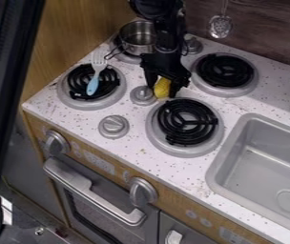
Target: Move the corn to the center of the stove
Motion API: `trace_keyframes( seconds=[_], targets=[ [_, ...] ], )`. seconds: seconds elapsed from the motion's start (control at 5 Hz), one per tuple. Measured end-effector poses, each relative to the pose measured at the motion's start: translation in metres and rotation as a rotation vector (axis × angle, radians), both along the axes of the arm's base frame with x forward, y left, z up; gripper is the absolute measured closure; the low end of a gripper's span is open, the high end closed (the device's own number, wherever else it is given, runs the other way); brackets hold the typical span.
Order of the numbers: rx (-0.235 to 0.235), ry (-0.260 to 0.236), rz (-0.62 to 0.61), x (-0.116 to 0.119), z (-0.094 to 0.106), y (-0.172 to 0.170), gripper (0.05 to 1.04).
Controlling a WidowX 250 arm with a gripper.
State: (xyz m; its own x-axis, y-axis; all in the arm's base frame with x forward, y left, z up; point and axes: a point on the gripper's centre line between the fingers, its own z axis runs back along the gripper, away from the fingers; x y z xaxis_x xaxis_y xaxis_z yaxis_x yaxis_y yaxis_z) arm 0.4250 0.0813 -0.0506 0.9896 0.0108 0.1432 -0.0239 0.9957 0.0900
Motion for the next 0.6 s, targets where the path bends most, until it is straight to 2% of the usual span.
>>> trace_keyframes(
  seconds=[0.2,0.4,0.6],
  targets=[
    [-0.003,-0.031,0.038,-0.009,0.026,-0.001,0.085],
    [-0.007,-0.037,0.085,-0.023,0.056,-0.003,0.085],
    [-0.039,-0.009,0.105,-0.038,0.066,-0.006,0.085]
  ],
)
